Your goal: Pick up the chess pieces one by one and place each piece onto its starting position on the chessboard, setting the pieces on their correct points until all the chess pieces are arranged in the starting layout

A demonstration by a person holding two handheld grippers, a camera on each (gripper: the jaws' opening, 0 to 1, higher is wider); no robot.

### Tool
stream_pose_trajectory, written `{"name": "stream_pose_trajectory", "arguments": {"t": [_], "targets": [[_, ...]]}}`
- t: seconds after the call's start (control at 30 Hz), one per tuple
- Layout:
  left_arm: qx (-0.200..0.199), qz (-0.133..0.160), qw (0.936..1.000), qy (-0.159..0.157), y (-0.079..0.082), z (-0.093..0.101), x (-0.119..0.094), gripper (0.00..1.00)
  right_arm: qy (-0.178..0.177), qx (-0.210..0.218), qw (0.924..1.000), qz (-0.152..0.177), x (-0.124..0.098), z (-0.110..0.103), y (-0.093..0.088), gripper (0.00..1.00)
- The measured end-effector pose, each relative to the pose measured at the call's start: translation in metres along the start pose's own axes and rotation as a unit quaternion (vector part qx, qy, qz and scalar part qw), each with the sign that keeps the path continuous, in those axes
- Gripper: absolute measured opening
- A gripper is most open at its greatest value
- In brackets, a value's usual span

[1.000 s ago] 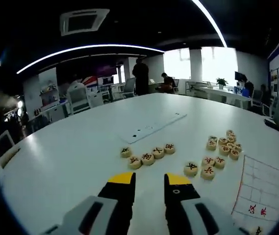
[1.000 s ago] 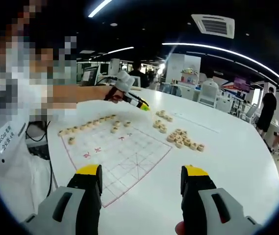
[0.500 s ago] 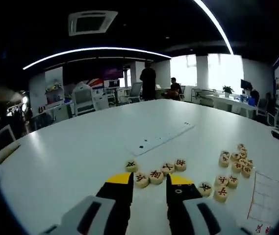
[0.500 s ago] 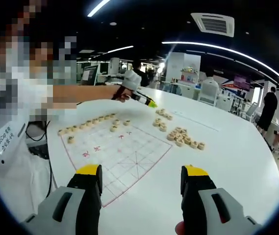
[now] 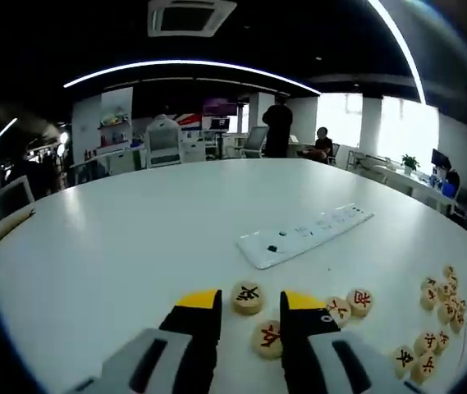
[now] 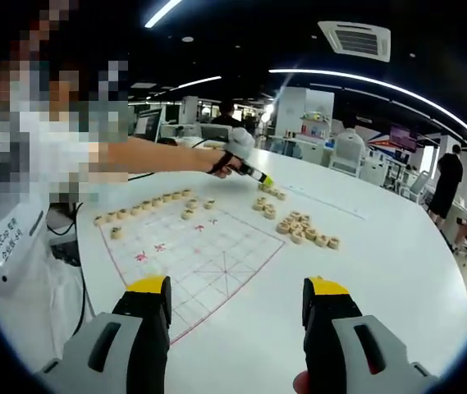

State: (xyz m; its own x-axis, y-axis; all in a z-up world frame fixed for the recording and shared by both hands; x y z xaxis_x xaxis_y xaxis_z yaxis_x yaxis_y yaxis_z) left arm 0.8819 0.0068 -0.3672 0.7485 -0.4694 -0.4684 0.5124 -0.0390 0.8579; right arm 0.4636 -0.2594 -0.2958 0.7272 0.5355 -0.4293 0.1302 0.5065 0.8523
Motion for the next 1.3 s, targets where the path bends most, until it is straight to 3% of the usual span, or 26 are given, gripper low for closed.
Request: {"name": "stream_pose_trajectory", "arguments": {"t": [0.1,0.17,0.43,0.57,0.77,1.03,1.3], "targets": [[-0.006,0.008,0.9999,0.005,0.003,0.0,0.005,0.28,0.002,0.0,1.0,-0.001,0.001,0.0,0.0,0.65],[-0.008,0.01,0.9999,0.01,0.004,-0.001,0.007,0.21,0.002,0.0,1.0,-0.001,0.001,0.0,0.0,0.65],[-0.017,0.009,0.9998,0.008,0.006,-0.002,-0.006,0.2,0.001,-0.001,1.0,0.0,0.0,0.0,0.001,0.65],[-0.007,0.016,0.9998,0.002,0.013,0.0,-0.026,0.2,0.001,-0.001,1.0,0.002,0.0,0.0,0.001,0.65],[0.018,0.033,0.998,-0.05,0.017,0.025,-0.078,0.2,0.004,-0.004,1.0,0.003,0.0,-0.002,0.004,0.65],[0.053,0.022,0.9916,-0.116,-0.023,0.056,-0.16,0.2,0.006,-0.011,0.9999,0.009,-0.001,-0.007,0.01,0.65],[0.061,0.011,0.9815,-0.181,-0.085,0.088,-0.237,0.2,0.011,-0.016,0.9997,0.011,0.0,-0.009,0.013,0.65]]}}
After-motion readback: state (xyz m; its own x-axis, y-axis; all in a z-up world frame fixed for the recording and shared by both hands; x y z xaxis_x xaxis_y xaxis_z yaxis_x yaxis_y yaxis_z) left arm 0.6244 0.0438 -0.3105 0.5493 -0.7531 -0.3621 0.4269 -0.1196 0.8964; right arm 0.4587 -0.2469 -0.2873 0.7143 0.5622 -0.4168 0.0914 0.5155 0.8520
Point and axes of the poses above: the point that each gripper's makers call its tool centre point, and the gripper's own axes: x roughly forward along the fingers, z roughly to its right, y roughly out of its top, the point moved 7 cm from there along -x, roughly backward along the fingers, and after that the axes turned 12 degrees about -x, right-handed, at the moved point
